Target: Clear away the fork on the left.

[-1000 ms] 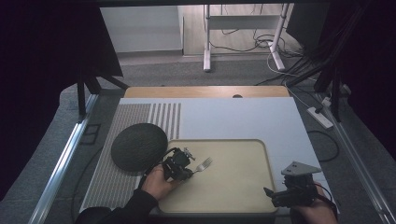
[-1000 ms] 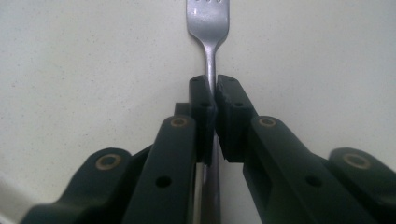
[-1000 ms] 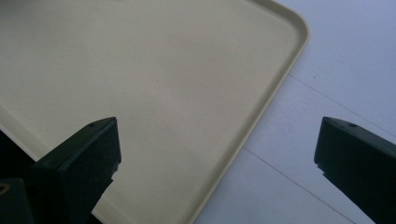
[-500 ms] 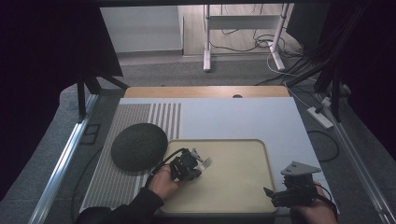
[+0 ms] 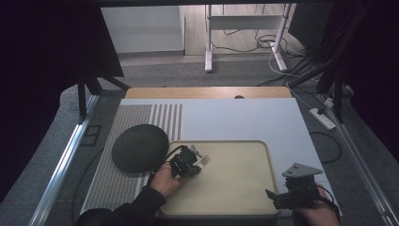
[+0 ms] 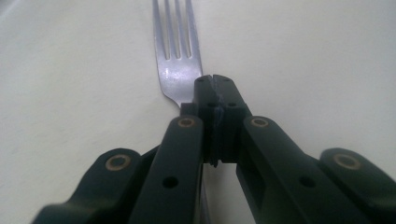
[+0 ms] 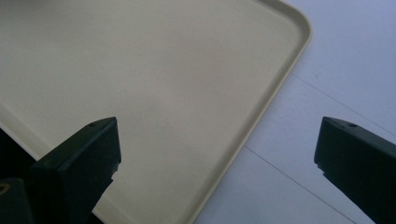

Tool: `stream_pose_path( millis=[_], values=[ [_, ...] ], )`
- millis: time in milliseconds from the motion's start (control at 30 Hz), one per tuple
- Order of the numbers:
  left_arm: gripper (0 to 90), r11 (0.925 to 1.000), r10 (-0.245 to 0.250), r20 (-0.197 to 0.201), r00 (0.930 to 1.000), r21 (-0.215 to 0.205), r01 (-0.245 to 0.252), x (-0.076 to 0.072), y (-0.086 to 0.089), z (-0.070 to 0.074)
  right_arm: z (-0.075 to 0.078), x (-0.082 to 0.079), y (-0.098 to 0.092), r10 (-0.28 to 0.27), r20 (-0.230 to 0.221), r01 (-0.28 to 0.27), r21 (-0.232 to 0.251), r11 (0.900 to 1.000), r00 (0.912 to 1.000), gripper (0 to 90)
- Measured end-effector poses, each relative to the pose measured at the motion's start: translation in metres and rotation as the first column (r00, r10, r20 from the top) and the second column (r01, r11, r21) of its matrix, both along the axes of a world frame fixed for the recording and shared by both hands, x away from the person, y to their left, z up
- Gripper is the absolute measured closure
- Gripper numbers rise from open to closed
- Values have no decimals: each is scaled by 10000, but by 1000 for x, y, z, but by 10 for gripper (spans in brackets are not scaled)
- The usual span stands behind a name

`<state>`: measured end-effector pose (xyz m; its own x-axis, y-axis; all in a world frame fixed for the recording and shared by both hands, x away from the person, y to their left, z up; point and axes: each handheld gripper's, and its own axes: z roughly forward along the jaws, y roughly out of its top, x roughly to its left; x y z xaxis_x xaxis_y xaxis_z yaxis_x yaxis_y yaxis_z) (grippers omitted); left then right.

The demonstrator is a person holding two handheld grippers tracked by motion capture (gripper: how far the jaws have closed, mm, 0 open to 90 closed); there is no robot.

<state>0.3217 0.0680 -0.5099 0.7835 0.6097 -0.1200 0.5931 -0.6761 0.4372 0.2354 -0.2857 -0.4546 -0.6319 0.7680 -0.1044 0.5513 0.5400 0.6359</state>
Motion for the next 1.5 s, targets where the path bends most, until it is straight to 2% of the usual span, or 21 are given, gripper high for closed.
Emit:
stream_pose_path(
  millis=[133, 400, 767, 900, 967, 1067, 1200, 1367, 1500],
  values=[
    [888, 9988, 489, -106, 9987, 74, -489, 5, 11, 0, 0, 0, 0, 9, -5, -9, 3, 10000, 10000, 9],
    [888, 9939, 1099, -419, 9931, 103, -1096, 13, 33, 0, 0, 0, 0, 28, -7, -28, 10, 10000, 10000, 9],
    [887, 9810, 1940, -806, 9777, 170, -1932, 19, 64, 0, 1, 0, -1, -43, 60, 43, 99, 9999, 10000, 9],
    [888, 9775, 2106, -925, 9732, 105, -2105, 19, 72, 0, 2, -1, -2, -89, 150, 86, 226, 9997, 9998, 9],
    [887, 9783, 2072, -884, 9743, 132, -2069, 19, 71, 0, 2, -1, -3, -139, 144, 134, 319, 9994, 9998, 9],
    [855, 9808, 1921, -903, 9772, -175, -1944, 18, 70, 1, 2, -1, -4, -159, 205, 151, 382, 9992, 9997, 9],
    [793, 9823, 1796, -527, 9823, -441, -1820, 16, 71, 8, 2, -1, -4, -178, 192, 171, 367, 9992, 9997, 9],
    [673, 9821, 1755, -190, 9843, -659, -1764, 12, 77, 16, 2, -1, -4, -208, 195, 200, 397, 9990, 9996, 9],
    [572, 9792, 1739, 88, 9847, -1080, -1719, 9, 86, 21, 2, -1, -4, -213, 173, 207, 358, 9991, 9996, 9]
  ],
)
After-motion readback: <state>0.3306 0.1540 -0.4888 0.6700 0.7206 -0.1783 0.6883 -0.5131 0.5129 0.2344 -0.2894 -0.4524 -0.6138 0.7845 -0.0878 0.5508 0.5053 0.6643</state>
